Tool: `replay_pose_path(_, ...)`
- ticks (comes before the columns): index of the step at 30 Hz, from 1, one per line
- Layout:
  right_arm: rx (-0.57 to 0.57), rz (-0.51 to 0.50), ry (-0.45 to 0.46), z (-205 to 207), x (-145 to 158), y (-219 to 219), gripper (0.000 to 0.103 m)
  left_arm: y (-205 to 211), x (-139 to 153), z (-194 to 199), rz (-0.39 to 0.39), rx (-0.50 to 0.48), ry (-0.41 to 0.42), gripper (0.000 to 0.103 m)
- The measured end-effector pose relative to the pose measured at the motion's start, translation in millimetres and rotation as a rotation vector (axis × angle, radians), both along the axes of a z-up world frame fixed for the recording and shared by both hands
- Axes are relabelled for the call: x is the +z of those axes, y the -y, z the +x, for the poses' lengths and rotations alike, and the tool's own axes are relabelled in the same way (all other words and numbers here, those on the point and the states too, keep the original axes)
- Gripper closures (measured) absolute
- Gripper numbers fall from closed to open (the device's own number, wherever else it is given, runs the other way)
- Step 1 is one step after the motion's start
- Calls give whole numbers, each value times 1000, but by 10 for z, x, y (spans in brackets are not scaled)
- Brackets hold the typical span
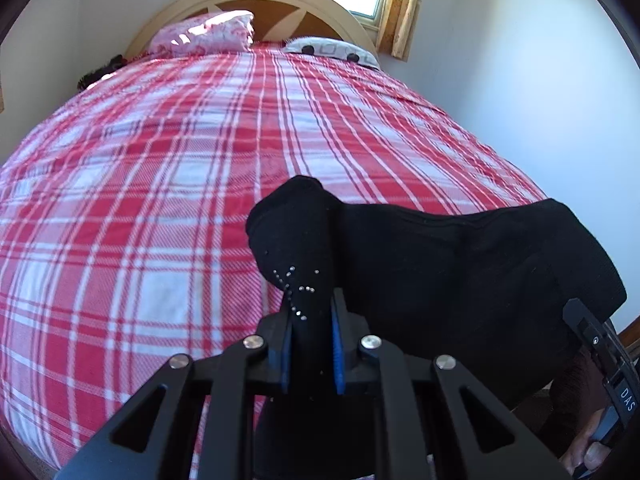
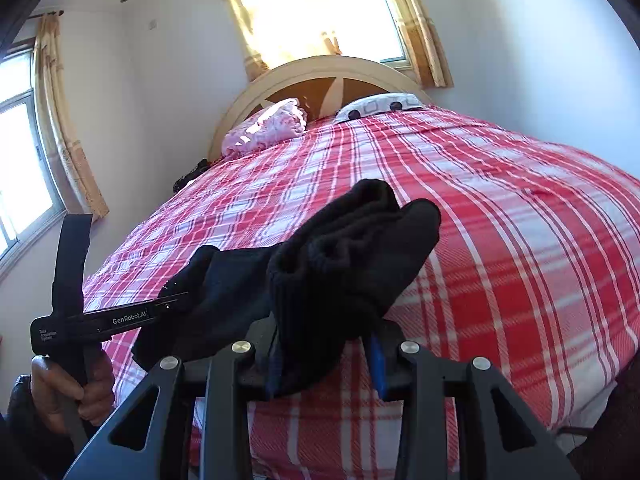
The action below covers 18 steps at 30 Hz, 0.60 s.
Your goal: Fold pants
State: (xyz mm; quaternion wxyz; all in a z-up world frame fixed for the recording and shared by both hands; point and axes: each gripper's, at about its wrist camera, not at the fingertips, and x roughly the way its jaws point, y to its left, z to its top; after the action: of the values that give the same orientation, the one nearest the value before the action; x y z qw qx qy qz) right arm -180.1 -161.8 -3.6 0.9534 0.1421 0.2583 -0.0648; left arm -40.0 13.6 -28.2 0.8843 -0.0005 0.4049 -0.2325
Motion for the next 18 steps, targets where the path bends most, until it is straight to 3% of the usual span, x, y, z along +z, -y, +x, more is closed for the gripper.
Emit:
replay_pose_path(7,65,-20,19,318,118,-208,67,-233,78,173,17,76,45,87)
replay_pose_path(18,167,-12,7,837,130,-594,67,-770,42,365,1,196,24,87)
